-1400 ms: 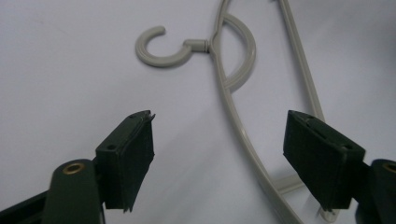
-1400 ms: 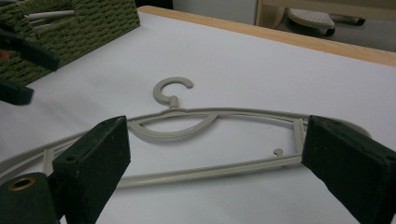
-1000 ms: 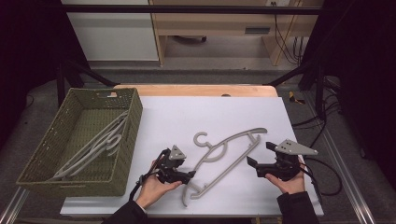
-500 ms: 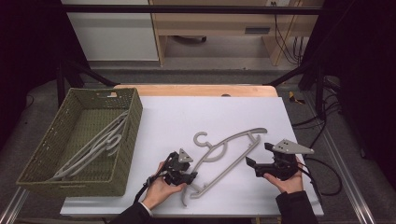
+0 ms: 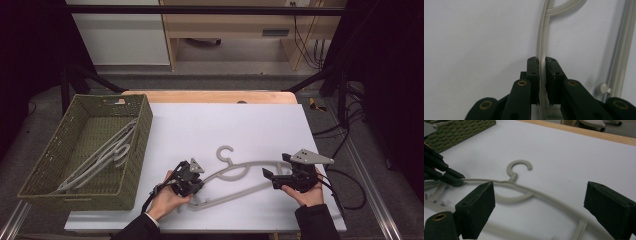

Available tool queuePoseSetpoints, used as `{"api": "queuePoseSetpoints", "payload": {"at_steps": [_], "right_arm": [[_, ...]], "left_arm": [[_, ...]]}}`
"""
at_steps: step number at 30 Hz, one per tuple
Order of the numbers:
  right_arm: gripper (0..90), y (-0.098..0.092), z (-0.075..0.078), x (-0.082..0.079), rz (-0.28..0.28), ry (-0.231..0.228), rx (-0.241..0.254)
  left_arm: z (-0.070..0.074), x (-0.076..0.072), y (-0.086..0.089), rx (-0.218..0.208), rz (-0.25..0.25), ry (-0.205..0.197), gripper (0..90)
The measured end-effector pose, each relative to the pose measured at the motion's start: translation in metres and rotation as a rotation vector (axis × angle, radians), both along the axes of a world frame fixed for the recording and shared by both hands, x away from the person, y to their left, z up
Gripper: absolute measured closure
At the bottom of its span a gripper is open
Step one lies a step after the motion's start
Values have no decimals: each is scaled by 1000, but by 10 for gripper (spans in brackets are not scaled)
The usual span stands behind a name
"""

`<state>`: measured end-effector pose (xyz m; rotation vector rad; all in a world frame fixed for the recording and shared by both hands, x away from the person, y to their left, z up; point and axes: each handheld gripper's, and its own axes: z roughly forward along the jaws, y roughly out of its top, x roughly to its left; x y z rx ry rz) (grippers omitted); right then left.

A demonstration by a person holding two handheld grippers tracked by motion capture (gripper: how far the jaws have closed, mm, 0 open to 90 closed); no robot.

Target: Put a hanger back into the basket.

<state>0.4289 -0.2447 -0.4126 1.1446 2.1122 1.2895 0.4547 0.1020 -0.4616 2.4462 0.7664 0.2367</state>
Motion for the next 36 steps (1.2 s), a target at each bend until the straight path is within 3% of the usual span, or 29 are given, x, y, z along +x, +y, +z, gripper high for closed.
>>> {"api": "queuePoseSetpoints", "payload": {"at_steps": [4, 6, 10, 13, 17, 18, 21, 22, 25, 26, 27, 30, 34, 36], "right_arm": [[123, 2, -7, 5, 9, 31, -20], [143, 8, -17, 13, 28, 76, -65], [176, 16, -28, 24, 42, 115, -116], [227, 23, -36, 36, 48, 140, -159], [301, 24, -45, 45, 47, 163, -223], [352, 23, -50, 49, 60, 172, -252], [412, 23, -54, 52, 74, 182, -268], [475, 23, -56, 54, 89, 184, -291], [513, 25, -59, 55, 102, 194, -310], [536, 26, -60, 55, 99, 191, -320], [608, 26, -59, 55, 106, 191, -318], [683, 25, -56, 52, 125, 204, -322], [733, 24, -53, 48, 145, 230, -308], [765, 25, -51, 43, 160, 248, -294]], "left_arm": [[2, 3, 7, 20, -36, 5, 820], [2, 6, 10, 24, -45, -3, 819], [3, 9, 17, 40, -29, 2, 812], [6, 6, 20, 28, -13, -3, 707], [7, 1, 28, 36, 8, -14, 677], [7, 0, 30, 32, 13, -6, 702], [6, 0, 33, 30, 19, 21, 738], [5, 0, 32, 35, 19, 23, 777], [5, 1, 28, 58, 18, 37, 814], [6, 2, 27, 84, 17, 28, 815], [6, 2, 26, 99, 20, 18, 813], [7, 7, 26, 119, 39, 9, 797], [7, 16, 29, 131, 93, -6, 772], [7, 24, 31, 147, 136, -36, 742]]}}
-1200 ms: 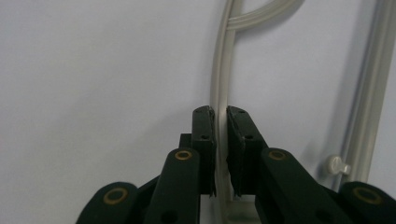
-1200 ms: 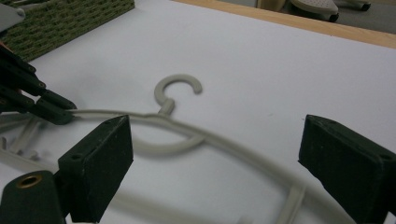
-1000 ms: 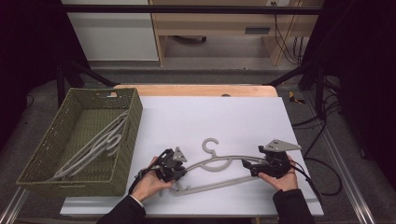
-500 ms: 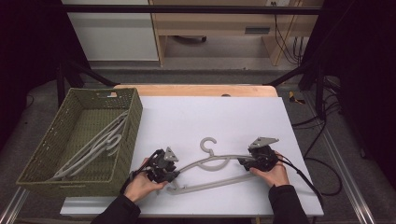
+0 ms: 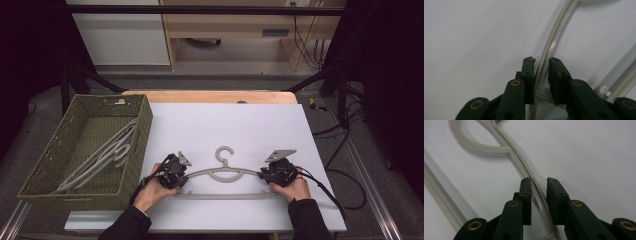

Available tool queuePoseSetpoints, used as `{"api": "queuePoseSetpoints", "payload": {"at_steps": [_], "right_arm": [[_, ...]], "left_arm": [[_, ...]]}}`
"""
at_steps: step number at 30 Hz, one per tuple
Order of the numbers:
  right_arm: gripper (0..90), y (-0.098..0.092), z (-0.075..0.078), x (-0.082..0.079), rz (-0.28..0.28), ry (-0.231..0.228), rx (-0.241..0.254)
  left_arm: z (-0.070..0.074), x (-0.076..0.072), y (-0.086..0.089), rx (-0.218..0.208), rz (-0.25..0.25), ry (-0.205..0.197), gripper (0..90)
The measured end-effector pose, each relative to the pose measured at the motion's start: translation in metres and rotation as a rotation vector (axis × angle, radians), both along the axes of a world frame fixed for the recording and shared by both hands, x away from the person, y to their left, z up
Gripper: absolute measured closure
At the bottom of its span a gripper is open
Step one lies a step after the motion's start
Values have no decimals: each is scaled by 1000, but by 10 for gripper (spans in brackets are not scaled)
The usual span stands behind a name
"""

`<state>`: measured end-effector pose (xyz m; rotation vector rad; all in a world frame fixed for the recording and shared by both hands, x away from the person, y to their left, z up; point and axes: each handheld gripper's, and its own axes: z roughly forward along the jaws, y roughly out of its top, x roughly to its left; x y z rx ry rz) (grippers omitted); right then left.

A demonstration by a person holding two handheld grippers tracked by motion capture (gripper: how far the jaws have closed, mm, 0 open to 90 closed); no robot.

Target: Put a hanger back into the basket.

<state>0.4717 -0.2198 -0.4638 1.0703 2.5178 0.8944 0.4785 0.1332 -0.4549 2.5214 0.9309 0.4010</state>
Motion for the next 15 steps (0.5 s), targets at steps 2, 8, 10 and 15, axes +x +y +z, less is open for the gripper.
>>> {"api": "queuePoseSetpoints", "payload": {"at_steps": [2, 8, 10, 15], "right_arm": [[788, 1, 1, -5, 19, 21, 15], [816, 5, 3, -20, 24, 57, 44], [822, 8, 2, -28, 20, 81, 60], [821, 10, 0, -37, 25, 95, 90]], "left_arm": [[0, 7, 1, -6, 30, 7, 705], [0, 23, -3, 41, 80, -42, 625], [1, 26, -4, 44, 91, -40, 587], [1, 27, -3, 62, 119, -56, 538]]}}
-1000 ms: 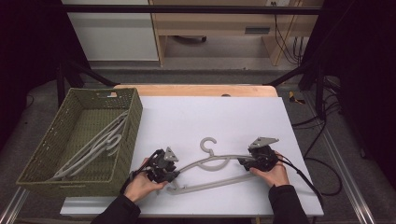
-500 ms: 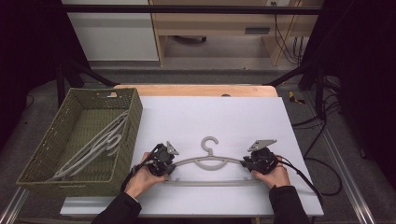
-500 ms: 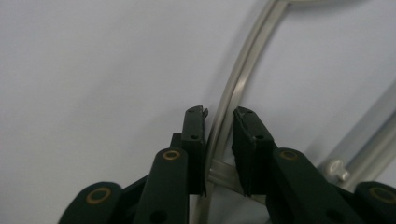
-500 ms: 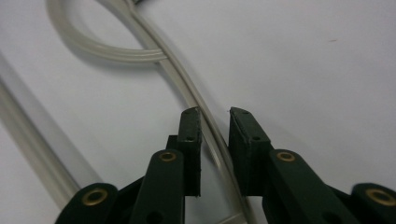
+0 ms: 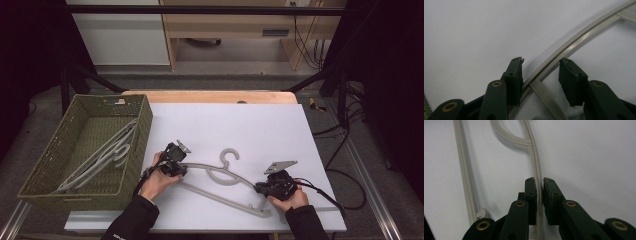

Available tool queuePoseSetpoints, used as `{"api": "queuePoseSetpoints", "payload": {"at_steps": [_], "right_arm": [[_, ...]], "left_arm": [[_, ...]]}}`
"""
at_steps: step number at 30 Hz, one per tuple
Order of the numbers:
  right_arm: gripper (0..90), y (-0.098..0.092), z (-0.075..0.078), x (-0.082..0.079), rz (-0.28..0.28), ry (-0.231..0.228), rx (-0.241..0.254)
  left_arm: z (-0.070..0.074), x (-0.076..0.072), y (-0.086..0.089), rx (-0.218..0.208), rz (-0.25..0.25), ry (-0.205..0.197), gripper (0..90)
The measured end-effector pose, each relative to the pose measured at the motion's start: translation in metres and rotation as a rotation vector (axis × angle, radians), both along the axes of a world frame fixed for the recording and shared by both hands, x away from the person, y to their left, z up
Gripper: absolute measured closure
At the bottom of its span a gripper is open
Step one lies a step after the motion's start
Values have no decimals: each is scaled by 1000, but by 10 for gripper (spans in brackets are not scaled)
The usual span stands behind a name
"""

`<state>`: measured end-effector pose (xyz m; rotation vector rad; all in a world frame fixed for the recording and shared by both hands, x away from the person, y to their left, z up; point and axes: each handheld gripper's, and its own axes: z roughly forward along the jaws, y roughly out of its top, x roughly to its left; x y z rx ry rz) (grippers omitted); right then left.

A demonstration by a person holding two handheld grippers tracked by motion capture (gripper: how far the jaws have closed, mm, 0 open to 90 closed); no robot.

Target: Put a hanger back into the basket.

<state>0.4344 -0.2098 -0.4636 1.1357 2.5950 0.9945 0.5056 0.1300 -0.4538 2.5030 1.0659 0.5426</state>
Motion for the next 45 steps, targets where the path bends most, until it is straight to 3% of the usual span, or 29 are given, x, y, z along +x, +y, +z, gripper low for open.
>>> {"api": "queuePoseSetpoints", "payload": {"at_steps": [3, 4, 6, 8, 9, 10, 11, 12, 15, 22, 29, 33, 35, 42, 45], "right_arm": [[789, 2, 0, -5, 5, 20, 34], [735, 2, 1, -5, 10, 14, 50], [722, 2, 2, -5, 1, 5, 57], [675, 1, 5, -5, 5, -40, 63], [663, 1, 5, -5, 8, -48, 62], [663, 1, 5, -5, 8, -48, 62], [633, 5, 5, -5, 15, -73, 51], [633, 5, 5, -5, 15, -73, 51], [595, 8, 3, -5, 31, -81, 46], [573, 7, 4, -5, 30, -99, 35], [623, 10, -2, -3, 39, -83, 2], [707, 13, -6, -1, 48, -65, -16], [802, 15, -7, -1, 47, -44, -16], [799, 22, -5, -4, 42, -9, -14], [780, 29, -5, -6, 66, 10, 15]], "left_arm": [[3, -5, 2, -17, 20, -2, 514], [5, -8, 3, -51, 23, -6, 488], [14, -16, 6, -122, 14, -19, 484], [25, -27, 5, -252, 10, -24, 482], [25, -27, 5, -252, 10, -24, 487], [28, -31, 4, -285, 7, -11, 487], [29, -38, -4, -346, 0, -7, 491], [29, -38, -4, -346, 0, -7, 495], [20, -46, -25, -412, -1, 22, 490], [1, -41, -48, -443, 32, 50, 473], [-11, -35, -59, -416, 75, 57, 491], [-14, -30, -59, -395, 103, 32, 506], [-13, -28, -59, -399, 112, 30, 584], [-9, -17, -61, -327, 112, -6, 702], [-10, -7, -59, -334, 117, -12, 737]]}}
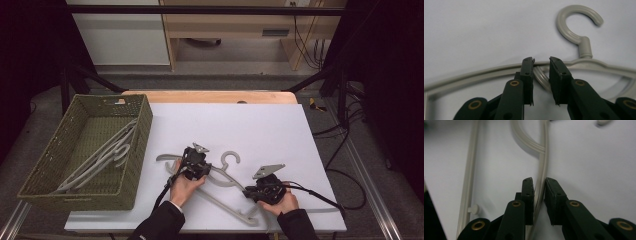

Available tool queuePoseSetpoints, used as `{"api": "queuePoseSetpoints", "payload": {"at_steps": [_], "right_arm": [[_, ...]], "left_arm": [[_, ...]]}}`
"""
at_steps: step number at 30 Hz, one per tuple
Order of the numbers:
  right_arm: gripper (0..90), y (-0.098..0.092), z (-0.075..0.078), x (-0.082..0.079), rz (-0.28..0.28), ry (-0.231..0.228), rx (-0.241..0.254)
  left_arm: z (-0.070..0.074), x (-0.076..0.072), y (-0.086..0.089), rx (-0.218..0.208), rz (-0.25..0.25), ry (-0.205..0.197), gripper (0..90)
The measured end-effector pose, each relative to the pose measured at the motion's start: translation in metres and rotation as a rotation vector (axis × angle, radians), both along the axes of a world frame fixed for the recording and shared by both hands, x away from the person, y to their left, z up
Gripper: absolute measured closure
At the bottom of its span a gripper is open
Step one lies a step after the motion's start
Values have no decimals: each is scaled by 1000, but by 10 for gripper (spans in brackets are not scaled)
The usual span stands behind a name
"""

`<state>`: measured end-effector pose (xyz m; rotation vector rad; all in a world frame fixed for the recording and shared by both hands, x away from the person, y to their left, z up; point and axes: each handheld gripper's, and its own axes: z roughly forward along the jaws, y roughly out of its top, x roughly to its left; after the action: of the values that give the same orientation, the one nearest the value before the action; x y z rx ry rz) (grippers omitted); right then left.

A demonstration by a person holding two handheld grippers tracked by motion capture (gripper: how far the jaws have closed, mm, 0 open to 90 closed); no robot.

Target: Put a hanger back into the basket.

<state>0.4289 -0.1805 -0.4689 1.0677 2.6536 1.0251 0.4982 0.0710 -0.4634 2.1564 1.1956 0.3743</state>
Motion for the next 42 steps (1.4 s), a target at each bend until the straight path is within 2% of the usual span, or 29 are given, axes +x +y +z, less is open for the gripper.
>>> {"api": "queuePoseSetpoints", "payload": {"at_steps": [4, 6, 8, 10, 11, 12, 13, 16, 17, 19, 21, 22, 24, 26, 29, 33, 35, 37, 38, 42], "right_arm": [[828, 11, 5, -4, 42, 0, 108], [825, 16, 5, -5, 58, 18, 151], [803, 21, 4, -5, 60, -1, 113], [759, 21, 4, -5, 37, -26, 113], [721, 18, 7, -5, 28, -51, 106], [667, 12, 12, -6, 6, -105, 113], [667, 12, 12, -6, 6, -105, 113], [570, 2, 18, -5, -34, -154, 126], [526, -7, 21, -4, -68, -175, 132], [502, -11, 23, -4, -86, -178, 140], [463, -20, 26, -3, -119, -198, 152], [424, -30, 30, -3, -160, -214, 159], [405, -33, 31, -3, -170, -223, 165], [376, -41, 34, -2, -203, -242, 168], [322, -47, 34, -2, -241, -249, 171], [285, -50, 35, -1, -268, -253, 158], [266, -51, 35, -1, -271, -261, 157], [248, -53, 37, -2, -280, -268, 146], [246, -53, 37, -2, -283, -267, 145], [241, -54, 38, -2, -285, -269, 137]], "left_arm": [[0, 14, 0, 6, -6, -10, 772], [-1, 18, -1, -14, -13, -10, 775], [-1, 20, -1, -16, -18, -8, 773], [0, 19, -1, -23, -18, -8, 770], [1, 17, -1, -36, -18, -6, 754], [4, 13, 0, -47, -25, -11, 692], [8, 8, -1, -69, -33, -20, 692], [21, -13, -6, -143, -91, -38, 624], [24, -17, -7, -143, -111, -35, 583], [25, -29, -14, -141, -141, -24, 572], [22, -34, -20, -134, -154, 0, 540], [18, -36, -24, -126, -157, 11, 507], [13, -36, -31, -127, -154, 31, 491], [7, -35, -38, -130, -151, 49, 460], [2, -35, -48, -111, -125, 48, 416], [-6, -35, -60, -97, -88, 59, 366], [-7, -39, -65, -63, -79, 37, 332], [-8, -41, -68, -58, -62, 36, 311], [-7, -40, -67, -53, -66, 50, 313], [-3, -35, -60, -82, -82, 110, 389]]}}
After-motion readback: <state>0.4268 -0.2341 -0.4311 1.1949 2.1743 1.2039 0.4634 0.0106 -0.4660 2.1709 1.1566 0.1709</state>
